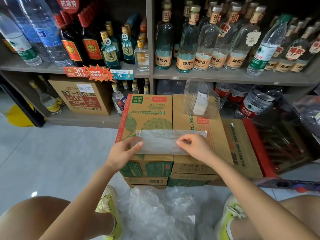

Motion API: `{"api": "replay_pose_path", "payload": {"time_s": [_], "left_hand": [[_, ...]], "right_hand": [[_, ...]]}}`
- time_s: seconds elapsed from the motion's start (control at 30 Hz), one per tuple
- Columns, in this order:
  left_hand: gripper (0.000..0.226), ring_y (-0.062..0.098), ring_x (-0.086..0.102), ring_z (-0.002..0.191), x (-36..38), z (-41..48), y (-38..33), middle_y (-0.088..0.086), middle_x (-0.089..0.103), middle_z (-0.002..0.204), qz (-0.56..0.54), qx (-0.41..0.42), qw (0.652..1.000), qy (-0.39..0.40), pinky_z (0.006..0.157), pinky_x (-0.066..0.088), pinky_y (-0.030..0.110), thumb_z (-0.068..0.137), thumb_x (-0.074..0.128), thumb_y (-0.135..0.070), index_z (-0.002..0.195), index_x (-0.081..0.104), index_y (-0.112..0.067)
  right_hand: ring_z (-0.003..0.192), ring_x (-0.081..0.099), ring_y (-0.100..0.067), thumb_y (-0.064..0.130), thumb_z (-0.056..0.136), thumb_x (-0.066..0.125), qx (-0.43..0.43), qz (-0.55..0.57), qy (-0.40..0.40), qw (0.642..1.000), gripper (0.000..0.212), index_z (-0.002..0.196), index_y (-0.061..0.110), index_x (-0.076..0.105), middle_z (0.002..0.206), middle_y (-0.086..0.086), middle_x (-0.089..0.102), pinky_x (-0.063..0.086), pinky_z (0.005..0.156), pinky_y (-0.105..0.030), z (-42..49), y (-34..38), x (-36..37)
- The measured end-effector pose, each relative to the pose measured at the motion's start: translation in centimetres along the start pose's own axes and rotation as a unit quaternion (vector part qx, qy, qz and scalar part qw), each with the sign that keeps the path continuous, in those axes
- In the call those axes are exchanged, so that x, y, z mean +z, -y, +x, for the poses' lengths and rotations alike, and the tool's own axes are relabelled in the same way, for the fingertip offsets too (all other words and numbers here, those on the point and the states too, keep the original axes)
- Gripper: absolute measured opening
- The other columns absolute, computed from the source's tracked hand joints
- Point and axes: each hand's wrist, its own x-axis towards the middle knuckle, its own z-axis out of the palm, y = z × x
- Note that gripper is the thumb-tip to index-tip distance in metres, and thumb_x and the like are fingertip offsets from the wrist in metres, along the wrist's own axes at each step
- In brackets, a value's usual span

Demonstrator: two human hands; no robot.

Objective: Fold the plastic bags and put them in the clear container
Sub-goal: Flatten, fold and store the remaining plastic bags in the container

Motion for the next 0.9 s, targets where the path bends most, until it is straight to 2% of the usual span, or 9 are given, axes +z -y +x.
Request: {"api": "replay_pose_path", "payload": {"time_s": [0.1, 0.2, 0.3, 0.47, 0.53, 0.63, 0.7, 0.77, 0.9], "left_hand": [[0.052, 0.014, 0.057, 0.082, 0.6, 1.1, -0.2, -0.006, 0.063, 0.088, 0.088, -0.007, 0.995, -0.056, 0.07, 0.043, 0.027, 0.087, 0.048, -0.062, 0.122, 0.061, -0.026], [0.041, 0.022, 0.06, 0.09, 1.0, 2.2, -0.5, -0.001, 0.065, 0.093, 0.12, -0.021, 0.988, -0.092, 0.074, 0.045, 0.03, 0.096, 0.049, -0.047, 0.128, 0.056, -0.023], [0.045, 0.023, 0.063, 0.095, 1.3, 3.2, -0.3, 0.004, 0.069, 0.1, 0.115, -0.035, 0.987, -0.104, 0.08, 0.051, 0.035, 0.097, 0.047, -0.047, 0.133, 0.051, -0.021], [0.044, 0.019, 0.064, 0.091, 1.8, 4.1, 0.0, -0.003, 0.065, 0.097, 0.113, -0.032, 0.986, -0.114, 0.081, 0.052, 0.034, 0.097, 0.049, -0.043, 0.133, 0.05, -0.019], [0.039, 0.023, 0.065, 0.087, 1.9, 4.1, 0.1, -0.002, 0.066, 0.097, 0.153, -0.005, 0.977, -0.147, 0.08, 0.049, 0.035, 0.097, 0.049, -0.041, 0.127, 0.056, -0.016], [0.041, 0.031, 0.064, 0.087, 2.5, 3.8, 0.4, 0.008, 0.066, 0.101, 0.27, 0.082, 0.936, -0.212, 0.084, 0.044, 0.041, 0.093, 0.041, -0.039, 0.11, 0.065, -0.012], [0.041, 0.031, 0.061, 0.101, 3.3, 3.6, 0.1, 0.009, 0.065, 0.111, 0.3, 0.141, 0.924, -0.19, 0.096, 0.039, 0.044, 0.093, 0.037, -0.035, 0.112, 0.066, -0.013], [0.045, 0.031, 0.055, 0.12, 4.4, 3.7, -0.2, 0.01, 0.062, 0.127, 0.3, 0.186, 0.927, -0.126, 0.111, 0.025, 0.043, 0.097, 0.032, -0.033, 0.122, 0.064, -0.013], [0.07, 0.028, 0.018, 0.147, 5.9, 4.1, -0.7, 0.004, 0.03, 0.155, 0.301, 0.144, 0.942, -0.027, 0.118, -0.007, 0.031, 0.096, 0.001, -0.049, 0.147, 0.037, -0.016]], "right_hand": [[0.095, 0.059, -0.006, 0.03, 0.094, 0.057, 0.009, -0.047, -0.003, 0.999, 0.019, 0.103, 0.021, 0.072, 0.105, 0.01, 0.07, 0.045, 0.09, -0.027, 2.5, 0.2, -0.6], [0.091, 0.063, -0.009, 0.033, 0.093, 0.056, 0.026, -0.097, -0.001, 0.995, 0.018, 0.096, 0.026, 0.073, 0.098, 0.01, 0.072, 0.046, 0.094, -0.032, 4.9, 0.1, -0.6], [0.089, 0.064, -0.009, 0.035, 0.094, 0.055, 0.043, -0.133, -0.005, 0.99, 0.018, 0.094, 0.029, 0.072, 0.095, 0.012, 0.072, 0.045, 0.094, -0.031, 6.4, -0.4, -0.2], [0.095, 0.06, -0.011, 0.039, 0.095, 0.053, 0.044, -0.178, -0.027, 0.983, 0.021, 0.096, 0.032, 0.072, 0.096, 0.013, 0.072, 0.026, 0.106, -0.038, 7.2, -1.4, 0.5], [0.096, 0.059, -0.011, 0.039, 0.095, 0.052, 0.039, -0.188, -0.028, 0.981, 0.021, 0.097, 0.032, 0.072, 0.097, 0.013, 0.071, 0.023, 0.105, -0.037, 7.2, -1.4, 0.6], [0.097, 0.059, -0.012, 0.039, 0.096, 0.051, 0.038, -0.191, -0.029, 0.98, 0.023, 0.098, 0.031, 0.072, 0.098, 0.013, 0.071, 0.021, 0.104, -0.036, 7.2, -1.3, 0.6], [0.095, 0.059, -0.011, 0.039, 0.096, 0.051, 0.04, -0.189, -0.027, 0.981, 0.023, 0.096, 0.031, 0.073, 0.096, 0.012, 0.071, 0.021, 0.106, -0.037, 7.2, -1.4, 0.6], [0.089, 0.06, -0.011, 0.037, 0.096, 0.051, 0.04, -0.186, -0.028, 0.981, 0.024, 0.091, 0.029, 0.073, 0.091, 0.012, 0.072, 0.021, 0.108, -0.04, 7.3, -1.5, 0.7], [0.086, 0.06, -0.012, 0.035, 0.095, 0.051, 0.039, -0.178, -0.035, 0.983, 0.026, 0.085, 0.026, 0.074, 0.087, 0.009, 0.072, 0.02, 0.107, -0.04, 7.3, -1.7, 0.7]]}}
